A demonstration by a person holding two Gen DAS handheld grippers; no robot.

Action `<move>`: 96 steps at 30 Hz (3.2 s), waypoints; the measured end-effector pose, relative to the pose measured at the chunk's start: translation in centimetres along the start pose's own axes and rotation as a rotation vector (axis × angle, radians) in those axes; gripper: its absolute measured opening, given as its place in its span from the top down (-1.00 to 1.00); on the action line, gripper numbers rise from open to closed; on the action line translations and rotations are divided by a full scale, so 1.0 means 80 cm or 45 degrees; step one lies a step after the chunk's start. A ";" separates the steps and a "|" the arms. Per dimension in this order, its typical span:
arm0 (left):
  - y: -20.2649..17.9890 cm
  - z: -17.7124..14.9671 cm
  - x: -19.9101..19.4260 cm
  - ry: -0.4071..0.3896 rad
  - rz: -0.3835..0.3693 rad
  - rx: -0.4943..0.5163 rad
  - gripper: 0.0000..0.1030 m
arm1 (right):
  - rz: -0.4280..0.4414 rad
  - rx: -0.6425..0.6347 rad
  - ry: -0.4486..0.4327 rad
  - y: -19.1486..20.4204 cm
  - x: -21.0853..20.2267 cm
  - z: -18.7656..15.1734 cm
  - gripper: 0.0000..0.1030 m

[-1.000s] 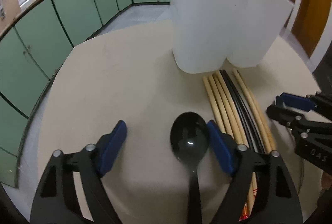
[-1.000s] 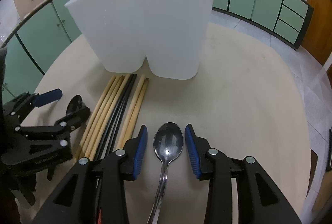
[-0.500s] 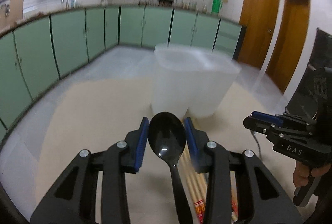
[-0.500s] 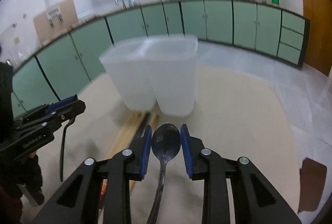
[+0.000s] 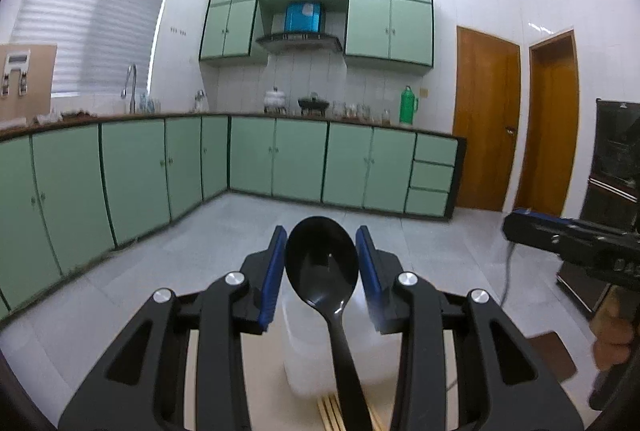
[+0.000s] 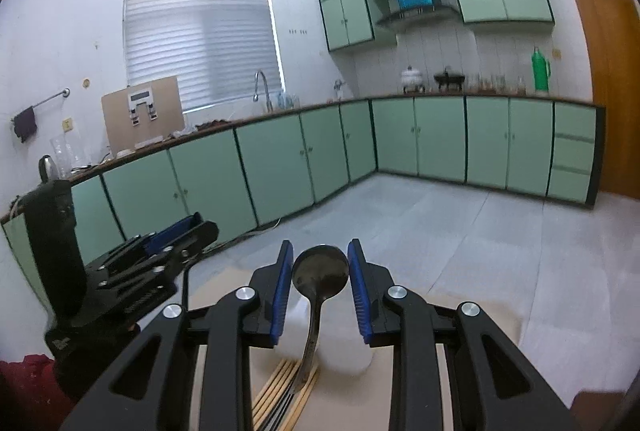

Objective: Organize utensils
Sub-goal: 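Lift both spoons and lower them into the white utensil holder, then open both grippers to release the spoons and withdraw from the holder, then grasp a plain wooden chopstick with the right gripper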

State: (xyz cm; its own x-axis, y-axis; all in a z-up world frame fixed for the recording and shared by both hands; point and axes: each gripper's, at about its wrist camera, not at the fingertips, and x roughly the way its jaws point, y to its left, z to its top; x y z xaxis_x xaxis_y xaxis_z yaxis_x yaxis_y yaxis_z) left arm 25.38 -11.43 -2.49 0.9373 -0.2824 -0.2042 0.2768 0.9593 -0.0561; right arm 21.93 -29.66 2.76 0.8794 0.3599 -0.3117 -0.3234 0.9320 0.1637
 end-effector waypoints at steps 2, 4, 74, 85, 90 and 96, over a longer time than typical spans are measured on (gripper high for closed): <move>0.002 0.017 0.024 -0.023 0.006 0.004 0.34 | 0.012 0.017 -0.013 -0.005 0.013 0.020 0.46; 0.000 0.032 0.043 -0.051 0.027 0.008 0.34 | -0.016 0.010 -0.028 -0.011 0.028 0.036 0.46; 0.020 -0.234 -0.170 0.860 0.079 -0.030 -0.33 | -0.235 0.131 0.636 0.059 -0.063 -0.298 -0.09; 0.007 -0.232 -0.175 0.866 0.055 -0.009 -0.36 | -0.124 0.098 0.661 0.068 -0.052 -0.300 0.85; 0.001 -0.239 -0.169 0.882 0.066 0.034 -0.36 | -0.170 0.097 0.658 0.060 -0.059 -0.300 0.86; 0.011 -0.241 -0.169 0.889 0.107 0.018 -0.36 | -0.168 0.113 0.655 0.053 -0.062 -0.302 0.86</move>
State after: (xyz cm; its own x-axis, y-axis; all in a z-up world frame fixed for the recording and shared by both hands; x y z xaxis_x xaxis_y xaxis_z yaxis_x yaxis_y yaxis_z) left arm 8.90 -6.69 -18.60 0.6015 -0.1345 -0.7875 0.2166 0.9763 -0.0013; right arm 7.76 -26.46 -17.59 0.6184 0.2356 -0.7497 -0.1718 0.9715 0.1636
